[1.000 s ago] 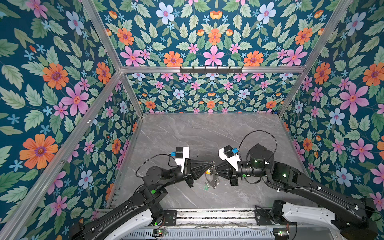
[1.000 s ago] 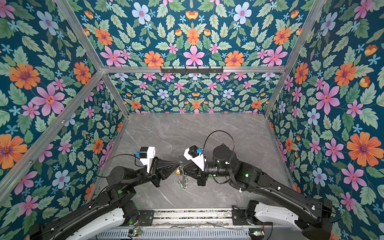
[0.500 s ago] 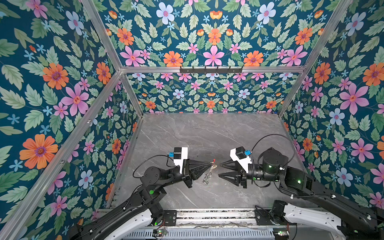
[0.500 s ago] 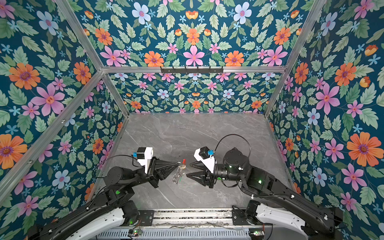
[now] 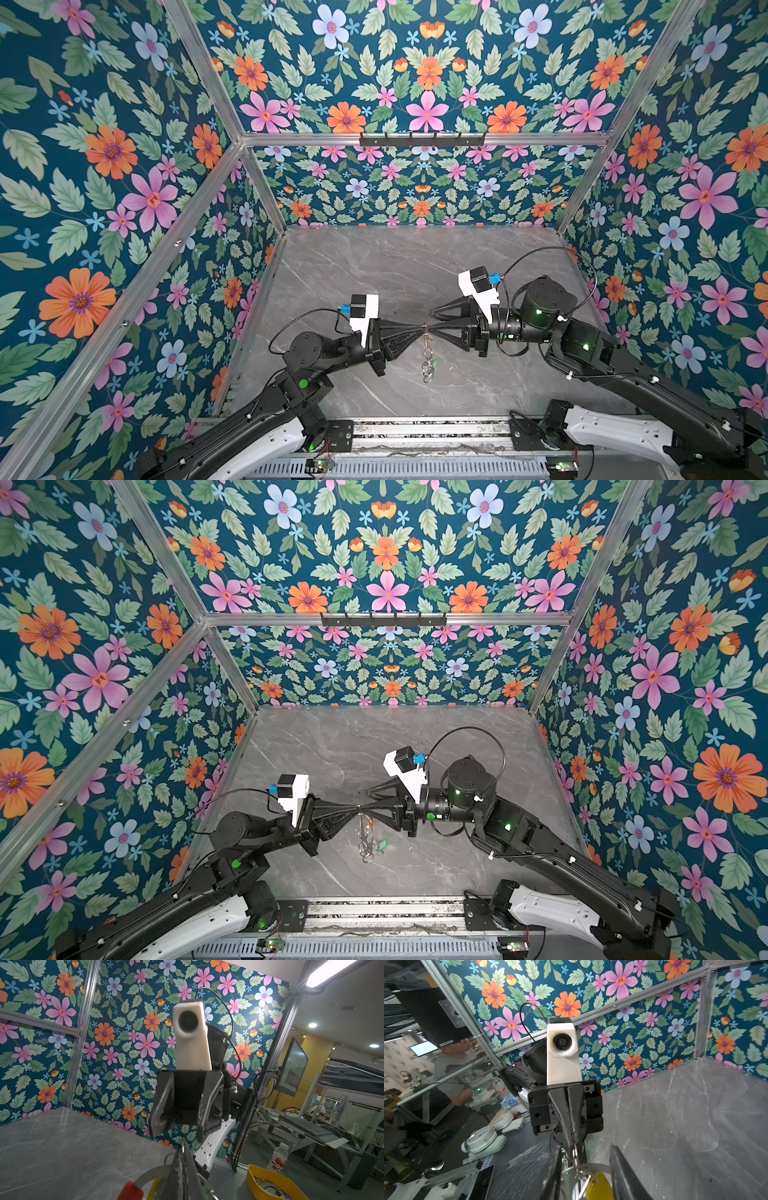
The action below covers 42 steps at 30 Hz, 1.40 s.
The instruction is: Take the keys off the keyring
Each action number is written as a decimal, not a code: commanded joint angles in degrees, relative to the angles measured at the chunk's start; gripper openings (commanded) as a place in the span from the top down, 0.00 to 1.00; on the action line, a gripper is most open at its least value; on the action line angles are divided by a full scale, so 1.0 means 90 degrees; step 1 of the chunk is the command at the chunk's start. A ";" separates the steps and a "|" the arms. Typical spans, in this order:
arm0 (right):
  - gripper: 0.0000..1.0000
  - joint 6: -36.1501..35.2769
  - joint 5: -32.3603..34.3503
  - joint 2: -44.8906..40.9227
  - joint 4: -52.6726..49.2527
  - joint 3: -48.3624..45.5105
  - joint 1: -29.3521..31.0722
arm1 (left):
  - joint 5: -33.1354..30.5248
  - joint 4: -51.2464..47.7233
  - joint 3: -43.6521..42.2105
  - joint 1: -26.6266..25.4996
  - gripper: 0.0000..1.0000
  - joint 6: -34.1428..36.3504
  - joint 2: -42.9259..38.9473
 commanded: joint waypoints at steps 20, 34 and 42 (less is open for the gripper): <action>1.00 0.0249 -0.0019 -0.0050 0.0069 -0.0205 -0.0025 | -0.0306 -0.0023 -0.0028 -0.0003 0.84 0.0039 -0.0124; 1.00 -0.0637 -0.1061 0.0059 -0.1904 0.0440 -0.0646 | 0.0220 -0.2610 0.0831 0.0001 0.55 0.0265 -0.0251; 1.00 -0.1413 -0.1607 0.0519 -0.3021 0.1099 -0.0686 | 0.0862 -0.3689 0.1541 -0.0003 0.61 0.0515 0.0352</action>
